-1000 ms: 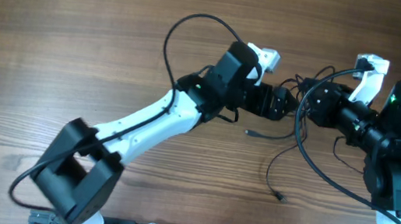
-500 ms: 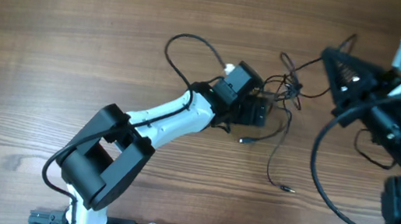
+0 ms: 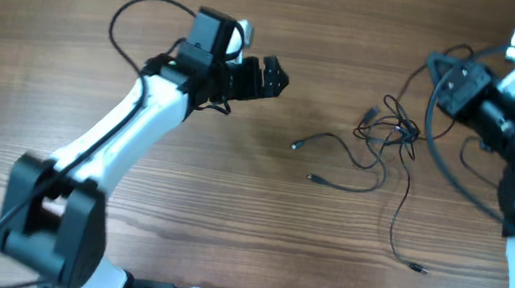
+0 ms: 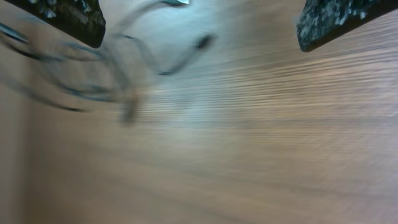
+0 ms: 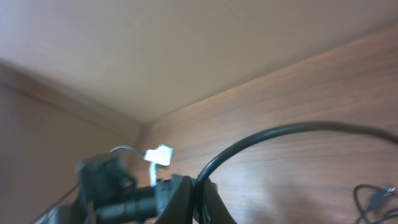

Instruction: Untangle cables

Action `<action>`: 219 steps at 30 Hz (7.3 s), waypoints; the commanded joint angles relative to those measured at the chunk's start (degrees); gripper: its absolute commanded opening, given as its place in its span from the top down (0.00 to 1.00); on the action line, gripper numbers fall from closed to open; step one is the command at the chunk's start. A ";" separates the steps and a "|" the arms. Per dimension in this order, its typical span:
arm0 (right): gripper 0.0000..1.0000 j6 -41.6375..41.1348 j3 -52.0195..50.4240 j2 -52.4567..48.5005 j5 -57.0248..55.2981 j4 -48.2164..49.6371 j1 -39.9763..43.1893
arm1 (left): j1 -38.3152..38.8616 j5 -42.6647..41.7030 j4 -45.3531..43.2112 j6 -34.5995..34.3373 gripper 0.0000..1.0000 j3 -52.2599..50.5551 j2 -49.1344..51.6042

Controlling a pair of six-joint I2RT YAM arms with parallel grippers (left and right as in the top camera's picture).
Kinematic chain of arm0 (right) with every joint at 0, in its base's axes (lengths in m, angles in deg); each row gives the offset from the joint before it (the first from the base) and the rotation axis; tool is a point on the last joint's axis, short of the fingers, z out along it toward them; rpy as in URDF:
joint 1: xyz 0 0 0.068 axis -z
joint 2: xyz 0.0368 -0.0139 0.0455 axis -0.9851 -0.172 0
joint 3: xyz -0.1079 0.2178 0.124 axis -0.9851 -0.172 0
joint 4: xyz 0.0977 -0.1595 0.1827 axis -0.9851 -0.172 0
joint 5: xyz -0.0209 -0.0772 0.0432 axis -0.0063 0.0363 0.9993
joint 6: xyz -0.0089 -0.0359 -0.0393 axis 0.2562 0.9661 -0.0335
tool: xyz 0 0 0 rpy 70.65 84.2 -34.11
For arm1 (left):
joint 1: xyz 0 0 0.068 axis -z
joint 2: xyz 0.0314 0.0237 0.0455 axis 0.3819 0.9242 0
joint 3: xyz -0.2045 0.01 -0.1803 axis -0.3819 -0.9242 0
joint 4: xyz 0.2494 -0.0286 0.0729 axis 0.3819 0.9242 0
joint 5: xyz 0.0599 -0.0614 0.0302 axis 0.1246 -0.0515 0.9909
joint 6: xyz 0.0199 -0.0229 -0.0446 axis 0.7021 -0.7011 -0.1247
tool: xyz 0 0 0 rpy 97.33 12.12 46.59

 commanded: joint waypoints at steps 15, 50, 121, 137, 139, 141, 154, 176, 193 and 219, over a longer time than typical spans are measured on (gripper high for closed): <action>0.93 -10.88 0.57 -6.54 -12.85 8.28 -15.52 | 12.26 -7.98 -16.94 36.22 0.00 0.09 -6.29; 0.31 -0.66 0.42 -8.59 -16.87 -24.26 -4.35 | 8.24 9.05 -23.23 -13.55 0.96 0.11 -6.43; 0.96 5.46 -15.63 -26.03 -22.40 -2.91 3.93 | -0.90 6.88 -38.45 -7.76 0.96 0.22 -22.95; 0.96 22.25 -15.61 -14.25 5.84 -7.87 1.77 | -8.35 4.63 -20.55 -7.76 0.87 0.20 -20.85; 0.96 24.09 -15.61 -9.46 9.44 -5.25 -0.61 | -5.31 4.63 -18.88 -7.76 0.83 0.20 -17.53; 0.90 24.06 -15.61 -5.55 9.60 -1.29 -3.17 | -2.16 4.63 -18.60 -7.76 0.69 0.20 -14.19; 0.09 -4.24 -15.61 -7.61 -22.62 -3.28 -5.11 | 10.80 4.63 -16.11 -7.61 0.03 0.20 -6.82; 0.41 -17.46 -13.20 -7.96 -37.92 -25.27 -0.81 | 19.58 13.73 -14.27 -7.54 0.00 0.20 2.56; 0.56 12.81 -15.34 -21.88 -16.35 -4.13 -0.98 | 10.25 24.59 -9.79 -1.33 0.00 0.20 2.60; 0.96 29.59 -10.73 -26.91 5.57 -10.58 -1.14 | 10.40 9.53 -7.37 -1.70 0.00 0.20 2.60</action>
